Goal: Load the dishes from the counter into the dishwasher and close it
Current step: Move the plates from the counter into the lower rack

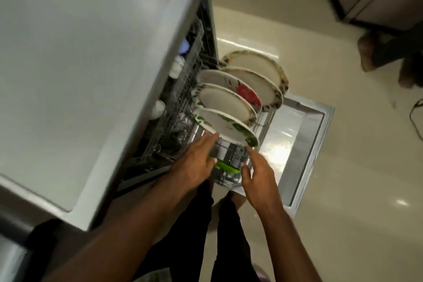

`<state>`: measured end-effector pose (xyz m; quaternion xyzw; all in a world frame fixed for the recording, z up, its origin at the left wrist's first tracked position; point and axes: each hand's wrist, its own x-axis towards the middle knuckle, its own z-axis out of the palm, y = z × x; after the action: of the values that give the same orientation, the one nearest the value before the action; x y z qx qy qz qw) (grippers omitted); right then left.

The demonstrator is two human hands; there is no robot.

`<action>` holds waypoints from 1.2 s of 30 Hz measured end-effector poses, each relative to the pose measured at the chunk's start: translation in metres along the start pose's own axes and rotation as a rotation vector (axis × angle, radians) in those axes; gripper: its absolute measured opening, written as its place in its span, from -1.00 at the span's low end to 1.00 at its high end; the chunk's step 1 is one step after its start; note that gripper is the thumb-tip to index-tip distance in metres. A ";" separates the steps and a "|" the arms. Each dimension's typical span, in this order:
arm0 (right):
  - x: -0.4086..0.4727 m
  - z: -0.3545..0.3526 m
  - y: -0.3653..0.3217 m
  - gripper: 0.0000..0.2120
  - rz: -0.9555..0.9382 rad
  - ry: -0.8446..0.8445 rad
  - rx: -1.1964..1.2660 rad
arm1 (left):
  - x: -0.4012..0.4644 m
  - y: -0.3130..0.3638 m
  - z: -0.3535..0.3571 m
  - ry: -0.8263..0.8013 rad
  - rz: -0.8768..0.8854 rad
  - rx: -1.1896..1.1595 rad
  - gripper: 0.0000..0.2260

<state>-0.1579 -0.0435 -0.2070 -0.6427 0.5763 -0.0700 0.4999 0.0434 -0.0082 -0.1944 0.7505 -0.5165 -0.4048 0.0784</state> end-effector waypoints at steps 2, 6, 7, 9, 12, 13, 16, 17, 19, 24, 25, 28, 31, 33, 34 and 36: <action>-0.008 -0.009 -0.021 -0.56 -0.062 -0.046 -0.015 | -0.031 0.014 -0.004 0.004 0.016 -0.040 -0.32; -0.025 -0.024 -0.051 -0.54 -0.163 -0.137 -0.102 | -0.090 0.032 -0.001 -0.017 0.020 -0.030 -0.29; -0.026 -0.026 -0.057 -0.54 -0.186 -0.146 -0.122 | -0.099 0.035 0.001 -0.024 0.032 -0.022 -0.30; -0.035 -0.033 -0.078 -0.54 -0.253 -0.185 -0.142 | -0.121 0.044 -0.009 0.001 0.040 -0.002 -0.30; -0.044 -0.040 -0.113 -0.54 -0.364 -0.213 -0.174 | -0.147 0.059 -0.034 0.096 0.040 -0.036 -0.30; -0.046 -0.040 -0.123 -0.54 -0.394 -0.215 -0.181 | -0.152 0.061 -0.042 0.123 0.032 -0.048 -0.31; -0.054 -0.036 -0.146 -0.55 -0.496 -0.216 -0.209 | -0.168 0.064 -0.066 0.219 0.031 -0.034 -0.33; -0.058 -0.032 -0.156 -0.55 -0.532 -0.223 -0.214 | -0.174 0.063 -0.074 0.256 0.023 -0.021 -0.34; -0.061 -0.022 -0.173 -0.57 -0.602 -0.242 -0.205 | -0.187 0.059 -0.087 0.328 -0.005 0.008 -0.34; -0.086 0.015 -0.221 -0.58 -0.758 -0.387 -0.249 | -0.237 0.026 -0.103 0.530 -0.160 0.013 -0.33; -0.093 0.022 -0.228 -0.58 -0.793 -0.412 -0.249 | -0.247 0.017 -0.104 0.562 -0.195 0.021 -0.35; -0.112 0.041 -0.241 -0.55 -0.881 -0.472 -0.289 | -0.275 -0.010 -0.105 0.603 -0.333 0.032 -0.36; -0.129 0.061 -0.247 -0.52 -0.947 -0.538 -0.370 | -0.301 -0.035 -0.101 0.617 -0.455 0.010 -0.33; -0.138 0.076 -0.252 -0.52 -0.967 -0.575 -0.423 | -0.317 -0.049 -0.096 0.631 -0.507 -0.008 -0.32; -0.143 0.085 -0.256 -0.52 -0.981 -0.589 -0.448 | -0.326 -0.057 -0.093 0.640 -0.532 -0.016 -0.31; -0.160 0.108 -0.266 -0.53 -1.013 -0.615 -0.503 | -0.351 -0.077 -0.086 0.660 -0.578 -0.029 -0.30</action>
<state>0.0405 0.1036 0.0105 -0.9236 0.0307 0.0273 0.3811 0.1091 0.2952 0.0060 0.9522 -0.2267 -0.1555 0.1332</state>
